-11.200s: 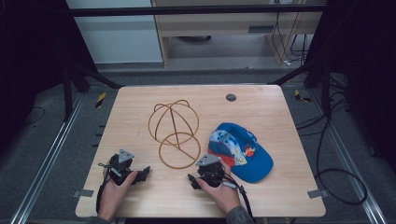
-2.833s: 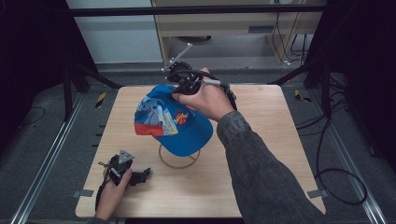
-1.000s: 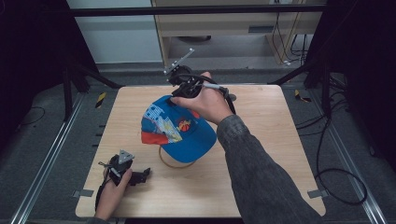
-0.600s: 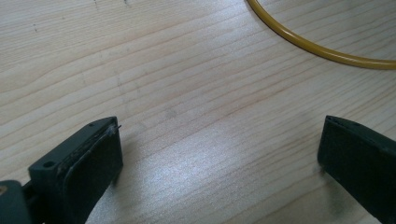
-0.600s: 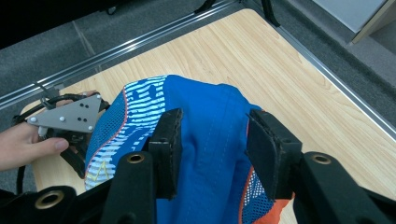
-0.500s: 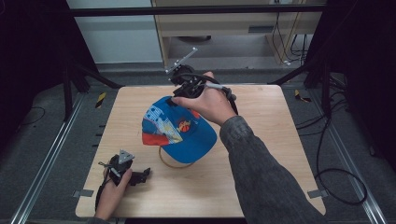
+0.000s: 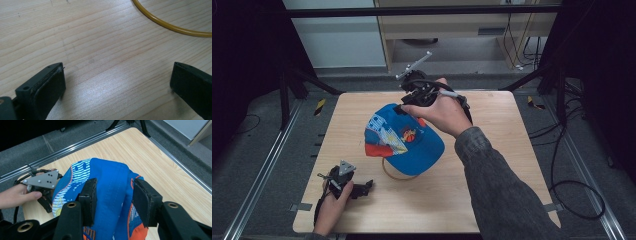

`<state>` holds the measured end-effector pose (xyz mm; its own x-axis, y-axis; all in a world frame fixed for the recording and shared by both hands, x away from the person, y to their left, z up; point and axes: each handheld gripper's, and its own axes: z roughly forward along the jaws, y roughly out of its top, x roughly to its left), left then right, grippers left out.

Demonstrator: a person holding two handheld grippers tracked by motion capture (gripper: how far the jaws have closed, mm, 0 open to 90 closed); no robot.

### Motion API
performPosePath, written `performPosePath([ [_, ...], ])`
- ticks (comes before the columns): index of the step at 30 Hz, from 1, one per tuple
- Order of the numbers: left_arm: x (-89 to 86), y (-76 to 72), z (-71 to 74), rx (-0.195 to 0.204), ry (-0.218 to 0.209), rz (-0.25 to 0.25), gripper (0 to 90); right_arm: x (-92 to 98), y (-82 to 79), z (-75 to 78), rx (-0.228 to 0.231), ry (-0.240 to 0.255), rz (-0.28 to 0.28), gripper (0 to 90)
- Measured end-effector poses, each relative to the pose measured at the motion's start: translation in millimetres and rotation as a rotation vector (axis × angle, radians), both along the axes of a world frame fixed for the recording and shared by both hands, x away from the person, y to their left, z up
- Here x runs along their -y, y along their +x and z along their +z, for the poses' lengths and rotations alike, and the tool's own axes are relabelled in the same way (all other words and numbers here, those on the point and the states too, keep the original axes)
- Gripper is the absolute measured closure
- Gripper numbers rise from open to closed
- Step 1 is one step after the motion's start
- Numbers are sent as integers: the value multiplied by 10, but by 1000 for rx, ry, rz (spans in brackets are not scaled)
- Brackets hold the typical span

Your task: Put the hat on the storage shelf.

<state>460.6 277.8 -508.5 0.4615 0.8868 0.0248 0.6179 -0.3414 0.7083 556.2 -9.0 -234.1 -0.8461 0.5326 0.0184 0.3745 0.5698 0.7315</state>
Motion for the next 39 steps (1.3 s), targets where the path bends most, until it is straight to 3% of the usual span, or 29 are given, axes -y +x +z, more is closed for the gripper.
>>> performPosePath([
  [39,2,3,0,-1,-2,-1,0,546,-200,-4,20,36,-29,520],
])
